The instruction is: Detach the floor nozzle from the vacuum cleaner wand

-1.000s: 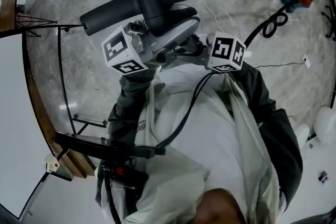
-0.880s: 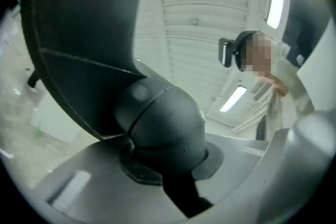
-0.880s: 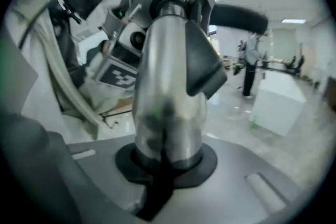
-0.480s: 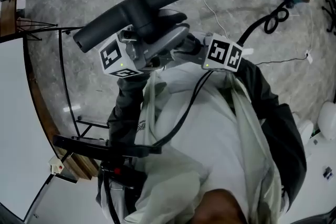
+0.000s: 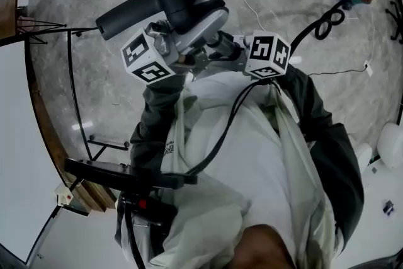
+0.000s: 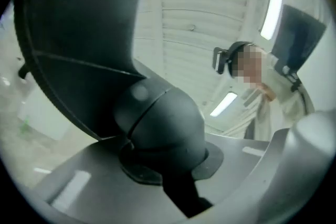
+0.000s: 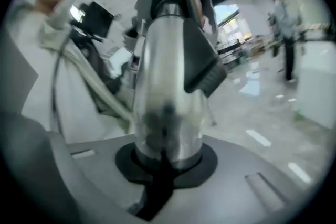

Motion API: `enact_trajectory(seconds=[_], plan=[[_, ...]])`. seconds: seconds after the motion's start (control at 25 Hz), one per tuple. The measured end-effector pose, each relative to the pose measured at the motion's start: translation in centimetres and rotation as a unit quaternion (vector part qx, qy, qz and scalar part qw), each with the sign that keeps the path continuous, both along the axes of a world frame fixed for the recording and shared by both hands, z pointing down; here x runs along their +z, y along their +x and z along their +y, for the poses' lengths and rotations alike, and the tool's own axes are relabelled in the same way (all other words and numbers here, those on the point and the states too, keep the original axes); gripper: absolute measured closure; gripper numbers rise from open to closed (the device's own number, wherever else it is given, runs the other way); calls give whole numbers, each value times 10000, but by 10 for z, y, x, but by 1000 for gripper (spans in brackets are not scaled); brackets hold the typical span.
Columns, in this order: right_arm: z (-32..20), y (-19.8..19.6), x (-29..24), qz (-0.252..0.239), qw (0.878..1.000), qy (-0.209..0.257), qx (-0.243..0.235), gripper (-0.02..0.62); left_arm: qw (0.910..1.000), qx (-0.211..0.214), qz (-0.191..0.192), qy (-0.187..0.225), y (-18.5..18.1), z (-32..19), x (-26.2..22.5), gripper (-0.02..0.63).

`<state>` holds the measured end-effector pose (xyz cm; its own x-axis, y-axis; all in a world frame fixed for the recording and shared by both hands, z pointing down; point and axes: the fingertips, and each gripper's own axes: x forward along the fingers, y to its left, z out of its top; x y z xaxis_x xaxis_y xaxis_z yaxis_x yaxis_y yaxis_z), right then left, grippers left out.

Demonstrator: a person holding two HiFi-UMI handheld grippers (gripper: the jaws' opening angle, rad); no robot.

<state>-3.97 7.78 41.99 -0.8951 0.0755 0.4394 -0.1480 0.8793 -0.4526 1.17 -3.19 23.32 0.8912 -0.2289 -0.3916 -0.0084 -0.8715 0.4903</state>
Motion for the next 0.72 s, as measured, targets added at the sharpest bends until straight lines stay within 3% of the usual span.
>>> enact_trajectory(seconds=[0.04, 0.08, 0.16, 0.2, 0.24, 0.28, 0.36, 0.4, 0.44, 0.48, 0.52, 0.6, 0.64, 0.72], plan=[[-14, 3, 9, 483, 9956, 386, 706, 558, 9987, -346, -257, -259, -1, -9, 7, 537], [-28, 8, 16, 968, 9826, 782, 1379, 558, 9948, -728, -512, -502, -2, -18, 14, 537], [-50, 20, 26, 1739, 9456, 1438, 2345, 557, 9823, -1403, -916, -843, -8, -31, 26, 537], [-56, 23, 29, 1945, 9322, 1638, 2575, 557, 9778, -1593, -1018, -905, -11, -35, 29, 537], [-60, 23, 30, 2013, 9267, 1757, 2641, 557, 9763, -1669, -1050, -896, -13, -36, 29, 537], [-61, 21, 30, 1949, 9298, 1796, 2555, 557, 9779, -1636, -1015, -815, -15, -36, 28, 537], [-49, 11, 27, 1467, 9568, 1602, 1934, 555, 9896, -1196, -689, -411, -15, -23, 18, 535], [-35, 6, 21, 1082, 9750, 1360, 1383, 555, 9966, -744, -353, -52, -14, -9, 8, 535], [-16, 4, 14, 664, 9899, 1046, 689, 555, 9990, -168, 65, 410, -13, 11, -5, 535], [5, 5, 6, 266, 9971, 703, -73, 554, 9939, 427, 458, 907, -13, 34, -17, 535], [25, 9, -4, -96, 9959, 364, -820, 554, 9836, 942, 747, 1342, -12, 56, -28, 534], [53, 22, -22, -700, 9782, -205, -1945, 555, 9666, 1556, 1003, 1772, -5, 82, -38, 534], [57, 26, -27, -888, 9717, -375, -2158, 555, 9664, 1619, 998, 1731, 1, 81, -39, 534], [48, 26, -28, -934, 9769, -433, -1873, 557, 9774, 1376, 879, 1342, 10, 62, -37, 535]])
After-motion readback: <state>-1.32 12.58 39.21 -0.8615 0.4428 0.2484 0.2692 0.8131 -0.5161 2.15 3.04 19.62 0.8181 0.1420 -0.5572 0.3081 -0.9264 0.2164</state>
